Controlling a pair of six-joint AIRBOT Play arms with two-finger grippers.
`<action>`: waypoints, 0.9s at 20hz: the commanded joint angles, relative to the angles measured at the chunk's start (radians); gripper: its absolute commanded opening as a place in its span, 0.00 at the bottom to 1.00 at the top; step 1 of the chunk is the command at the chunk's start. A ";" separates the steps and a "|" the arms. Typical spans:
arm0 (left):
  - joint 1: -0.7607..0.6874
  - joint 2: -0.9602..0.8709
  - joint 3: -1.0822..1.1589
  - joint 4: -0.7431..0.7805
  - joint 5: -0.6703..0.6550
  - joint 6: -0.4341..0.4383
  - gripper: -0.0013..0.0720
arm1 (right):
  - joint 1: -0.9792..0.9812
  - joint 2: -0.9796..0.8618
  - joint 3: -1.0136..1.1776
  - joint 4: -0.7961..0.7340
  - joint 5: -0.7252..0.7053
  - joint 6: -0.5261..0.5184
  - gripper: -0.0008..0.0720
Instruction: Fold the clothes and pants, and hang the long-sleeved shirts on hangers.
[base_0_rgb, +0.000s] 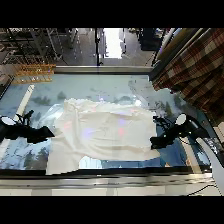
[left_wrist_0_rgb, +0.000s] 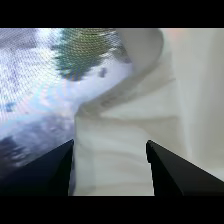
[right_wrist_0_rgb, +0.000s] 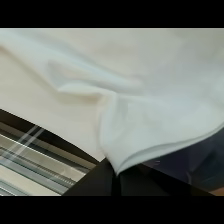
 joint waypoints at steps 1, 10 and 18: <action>0.014 -0.054 0.000 -0.014 -0.006 0.068 0.65 | -0.001 0.000 -0.001 0.009 -0.006 -0.002 0.03; 0.000 -0.085 -0.040 0.035 -0.085 0.155 0.17 | -0.001 0.000 0.000 0.018 0.000 -0.002 0.03; 0.111 0.142 0.122 -0.468 -0.371 0.259 0.03 | -0.001 0.303 0.072 0.035 0.019 -0.028 0.03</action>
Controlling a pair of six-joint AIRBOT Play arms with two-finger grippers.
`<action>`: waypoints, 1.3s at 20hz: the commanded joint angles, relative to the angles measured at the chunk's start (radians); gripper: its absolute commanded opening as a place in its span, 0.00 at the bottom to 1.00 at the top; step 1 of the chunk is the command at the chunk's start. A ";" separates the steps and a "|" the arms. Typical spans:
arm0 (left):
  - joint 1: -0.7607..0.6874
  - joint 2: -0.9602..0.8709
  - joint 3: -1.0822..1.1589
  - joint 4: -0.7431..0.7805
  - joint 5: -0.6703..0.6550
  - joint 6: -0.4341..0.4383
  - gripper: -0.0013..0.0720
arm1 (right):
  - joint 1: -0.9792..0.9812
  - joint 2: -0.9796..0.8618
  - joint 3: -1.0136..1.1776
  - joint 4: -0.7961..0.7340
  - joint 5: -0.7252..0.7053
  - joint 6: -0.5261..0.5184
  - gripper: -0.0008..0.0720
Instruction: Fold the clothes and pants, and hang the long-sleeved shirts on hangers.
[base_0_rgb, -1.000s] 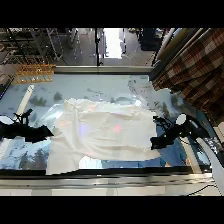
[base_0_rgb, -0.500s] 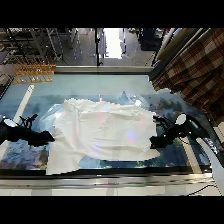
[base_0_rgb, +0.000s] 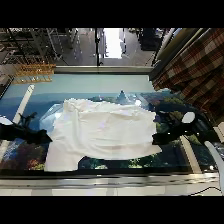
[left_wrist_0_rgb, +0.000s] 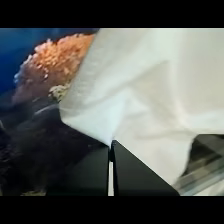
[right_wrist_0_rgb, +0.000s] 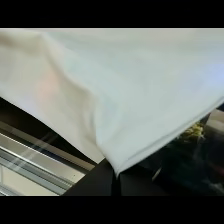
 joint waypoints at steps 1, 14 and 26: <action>0.098 0.177 0.138 -0.573 -0.203 0.080 0.03 | 0.000 0.221 0.095 0.013 0.022 -0.001 0.03; 0.556 0.576 0.641 -1.970 0.125 0.121 0.02 | 0.000 0.671 0.986 -0.074 -0.175 0.073 0.03; -0.074 0.111 0.561 -0.515 0.233 0.009 0.02 | 0.000 -0.066 0.852 -0.036 0.078 0.231 0.03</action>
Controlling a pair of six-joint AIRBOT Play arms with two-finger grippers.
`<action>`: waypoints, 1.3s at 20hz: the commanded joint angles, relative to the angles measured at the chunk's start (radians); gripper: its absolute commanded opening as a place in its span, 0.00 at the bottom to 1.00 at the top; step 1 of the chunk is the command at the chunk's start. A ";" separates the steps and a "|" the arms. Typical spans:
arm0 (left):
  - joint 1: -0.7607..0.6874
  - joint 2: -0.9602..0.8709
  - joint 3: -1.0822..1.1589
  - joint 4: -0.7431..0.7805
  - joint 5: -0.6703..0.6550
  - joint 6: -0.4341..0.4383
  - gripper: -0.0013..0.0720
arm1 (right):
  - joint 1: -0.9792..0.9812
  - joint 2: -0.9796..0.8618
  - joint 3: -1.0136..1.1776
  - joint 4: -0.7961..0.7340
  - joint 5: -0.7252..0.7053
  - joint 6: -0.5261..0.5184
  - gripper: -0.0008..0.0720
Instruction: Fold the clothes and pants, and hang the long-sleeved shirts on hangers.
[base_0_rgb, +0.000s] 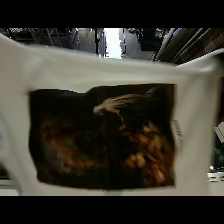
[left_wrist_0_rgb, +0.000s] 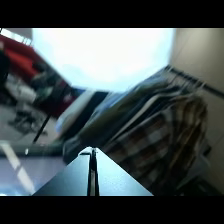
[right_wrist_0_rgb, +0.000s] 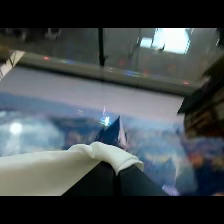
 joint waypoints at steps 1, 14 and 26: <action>-0.183 -0.214 -0.062 0.374 0.007 -0.038 0.03 | 0.000 -0.303 -0.119 0.025 0.081 0.038 0.03; -0.222 -0.665 -0.083 0.370 0.120 -0.077 0.02 | 0.007 -0.833 -0.206 0.082 -0.290 0.039 0.03; -0.072 -0.648 -0.083 0.657 -0.276 -0.172 0.02 | -0.006 -0.834 -0.081 -0.033 0.195 0.058 0.03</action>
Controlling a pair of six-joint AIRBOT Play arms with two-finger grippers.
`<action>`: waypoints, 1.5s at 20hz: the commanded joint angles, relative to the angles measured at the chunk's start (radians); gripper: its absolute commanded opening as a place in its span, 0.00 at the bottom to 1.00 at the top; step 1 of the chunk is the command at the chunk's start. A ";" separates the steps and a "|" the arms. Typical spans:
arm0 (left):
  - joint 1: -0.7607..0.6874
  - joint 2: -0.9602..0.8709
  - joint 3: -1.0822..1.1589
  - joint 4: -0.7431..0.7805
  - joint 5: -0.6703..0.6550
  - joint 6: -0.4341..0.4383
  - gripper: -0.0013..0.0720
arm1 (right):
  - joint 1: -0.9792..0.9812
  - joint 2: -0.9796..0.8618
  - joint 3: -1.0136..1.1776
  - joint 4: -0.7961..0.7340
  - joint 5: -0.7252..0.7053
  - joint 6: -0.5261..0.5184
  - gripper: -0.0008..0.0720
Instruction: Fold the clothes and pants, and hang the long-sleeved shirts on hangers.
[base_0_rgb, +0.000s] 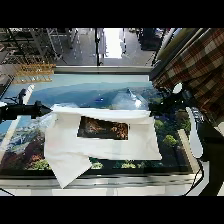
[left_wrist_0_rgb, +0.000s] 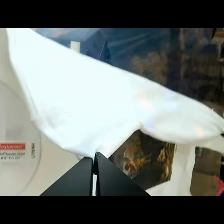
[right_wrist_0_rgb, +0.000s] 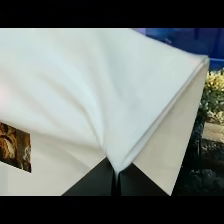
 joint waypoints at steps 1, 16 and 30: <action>-0.001 -0.002 0.000 0.152 -0.115 -0.018 0.02 | 0.000 -0.003 -0.032 -0.041 0.047 0.005 0.03; -0.039 -0.002 -0.001 0.394 -0.260 0.010 0.03 | -0.002 -0.005 -0.111 -0.116 0.082 -0.032 0.04; 0.148 0.470 -0.729 0.411 -0.072 -0.002 0.51 | -0.399 0.388 -0.967 0.205 -0.100 -0.327 0.62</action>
